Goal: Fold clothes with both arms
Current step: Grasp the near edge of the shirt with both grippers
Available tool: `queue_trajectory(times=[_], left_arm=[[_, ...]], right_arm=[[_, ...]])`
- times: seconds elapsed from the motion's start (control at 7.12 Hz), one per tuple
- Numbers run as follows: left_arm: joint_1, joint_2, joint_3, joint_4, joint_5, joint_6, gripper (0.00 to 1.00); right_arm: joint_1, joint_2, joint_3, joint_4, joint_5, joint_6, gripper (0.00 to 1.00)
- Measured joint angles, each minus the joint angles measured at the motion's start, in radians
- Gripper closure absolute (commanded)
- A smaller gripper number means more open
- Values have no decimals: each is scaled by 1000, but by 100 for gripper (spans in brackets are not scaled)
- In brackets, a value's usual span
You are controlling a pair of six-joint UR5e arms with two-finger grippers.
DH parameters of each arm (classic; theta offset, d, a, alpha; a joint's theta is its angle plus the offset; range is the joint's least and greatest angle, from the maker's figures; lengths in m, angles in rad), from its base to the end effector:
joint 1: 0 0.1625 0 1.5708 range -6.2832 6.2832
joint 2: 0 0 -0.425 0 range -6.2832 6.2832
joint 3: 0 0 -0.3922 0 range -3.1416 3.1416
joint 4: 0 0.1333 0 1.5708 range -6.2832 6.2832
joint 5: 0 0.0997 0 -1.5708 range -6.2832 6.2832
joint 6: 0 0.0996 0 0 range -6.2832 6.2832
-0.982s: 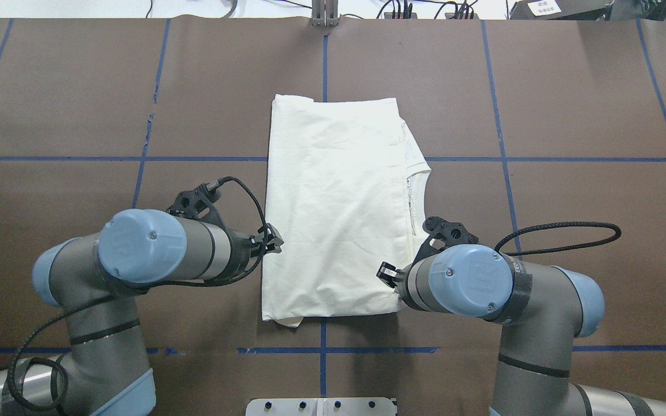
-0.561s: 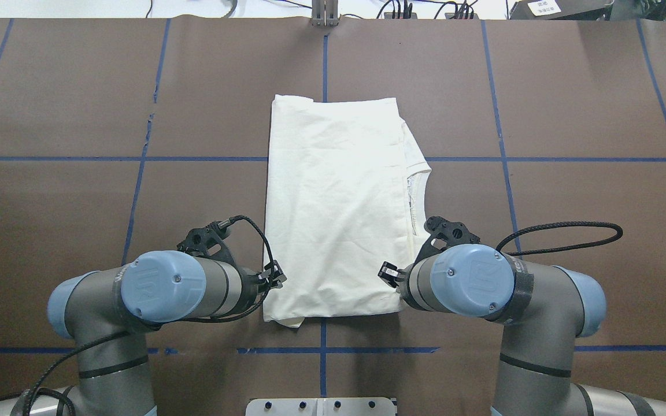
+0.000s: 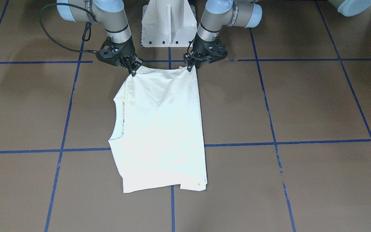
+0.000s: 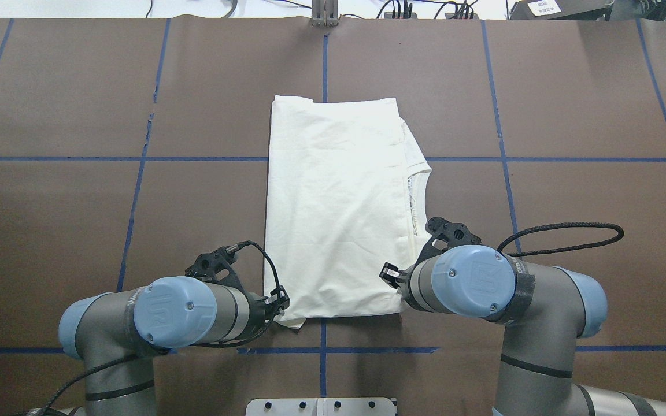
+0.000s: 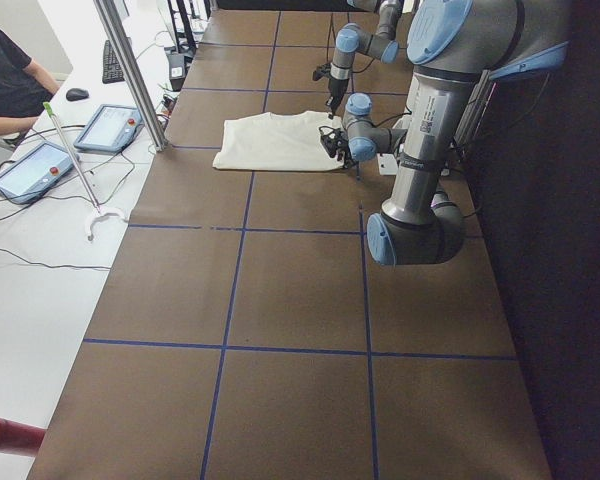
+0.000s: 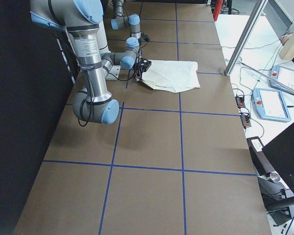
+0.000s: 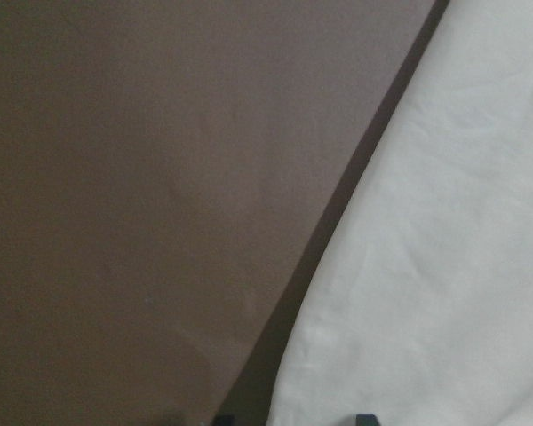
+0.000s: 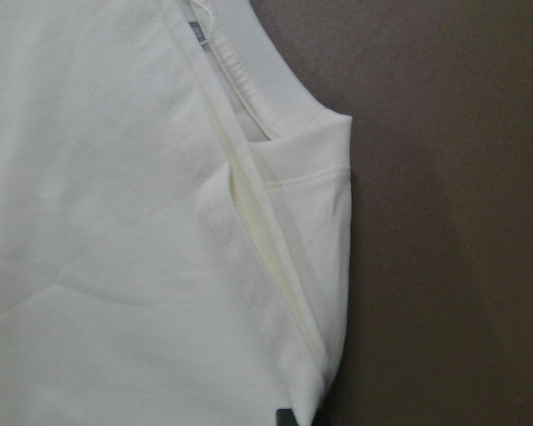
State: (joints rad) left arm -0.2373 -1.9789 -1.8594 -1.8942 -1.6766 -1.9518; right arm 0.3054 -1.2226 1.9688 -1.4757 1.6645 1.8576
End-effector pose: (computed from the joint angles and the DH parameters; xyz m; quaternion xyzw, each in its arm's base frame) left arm 0.5602 -0.2618 0.2678 -0.0810 0.4830 -0.2406 0.8380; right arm -0.5096 -0.2906 0.2875 -0.0390 -0.4083 0.2478 0.8777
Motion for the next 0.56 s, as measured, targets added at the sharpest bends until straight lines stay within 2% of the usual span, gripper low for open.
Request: queue_trajectory(times=[0.28,0.56], left_arm=[[6,-1,-3,0,-2,-1,100],[3,49,-106,11,-7,-1,100]], right_arm=[[0,-3,0,0,0,0,100],[1,-18,51,0,7,-1,100]])
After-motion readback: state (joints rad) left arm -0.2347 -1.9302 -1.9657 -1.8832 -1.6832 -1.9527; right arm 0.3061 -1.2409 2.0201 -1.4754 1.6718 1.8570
